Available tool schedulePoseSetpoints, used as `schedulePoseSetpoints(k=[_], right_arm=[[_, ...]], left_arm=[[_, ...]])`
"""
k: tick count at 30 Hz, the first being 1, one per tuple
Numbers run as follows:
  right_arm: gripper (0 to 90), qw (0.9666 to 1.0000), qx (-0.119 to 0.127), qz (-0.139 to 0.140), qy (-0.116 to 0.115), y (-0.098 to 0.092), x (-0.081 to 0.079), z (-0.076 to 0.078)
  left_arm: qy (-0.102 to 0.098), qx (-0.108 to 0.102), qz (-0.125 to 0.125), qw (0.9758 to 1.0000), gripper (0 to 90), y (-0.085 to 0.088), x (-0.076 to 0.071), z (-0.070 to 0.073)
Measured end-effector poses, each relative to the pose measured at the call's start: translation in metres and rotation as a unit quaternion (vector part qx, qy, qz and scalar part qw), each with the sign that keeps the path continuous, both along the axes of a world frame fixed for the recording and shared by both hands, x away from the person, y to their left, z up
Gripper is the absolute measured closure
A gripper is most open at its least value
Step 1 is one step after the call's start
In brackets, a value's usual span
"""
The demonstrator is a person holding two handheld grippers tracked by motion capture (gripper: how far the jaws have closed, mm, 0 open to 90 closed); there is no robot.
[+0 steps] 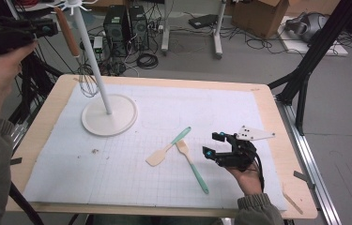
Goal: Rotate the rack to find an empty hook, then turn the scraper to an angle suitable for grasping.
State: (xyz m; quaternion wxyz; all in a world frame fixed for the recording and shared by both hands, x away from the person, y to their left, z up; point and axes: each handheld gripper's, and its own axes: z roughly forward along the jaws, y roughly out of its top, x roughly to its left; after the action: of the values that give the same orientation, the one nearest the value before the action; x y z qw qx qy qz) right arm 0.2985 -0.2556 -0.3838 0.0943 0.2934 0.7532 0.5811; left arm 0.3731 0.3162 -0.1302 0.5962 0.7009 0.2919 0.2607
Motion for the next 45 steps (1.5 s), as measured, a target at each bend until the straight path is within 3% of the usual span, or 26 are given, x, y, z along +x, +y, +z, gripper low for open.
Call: schedulePoseSetpoints(k=[22, 35, 45], right_arm=[[25.3, 0.9999, -0.010, -0.002, 0.005, -0.002, -0.003, -0.002], [25.5, 0.9998, -0.015, -0.007, 0.008, -0.002, -0.004, -0.003], [26.0, 0.9995, -0.029, -0.008, 0.010, 0.001, -0.005, -0.004]], left_arm=[[0.019, 0.038, -0.047, 0.9980, 52.3, -0.012, -0.038, -0.053], [0.041, 0.019, -0.072, 0.9963, 46.2, -0.023, -0.045, -0.103], [0.040, 0.040, -0.074, 0.9957, 39.1, -0.041, -0.054, -0.131]])
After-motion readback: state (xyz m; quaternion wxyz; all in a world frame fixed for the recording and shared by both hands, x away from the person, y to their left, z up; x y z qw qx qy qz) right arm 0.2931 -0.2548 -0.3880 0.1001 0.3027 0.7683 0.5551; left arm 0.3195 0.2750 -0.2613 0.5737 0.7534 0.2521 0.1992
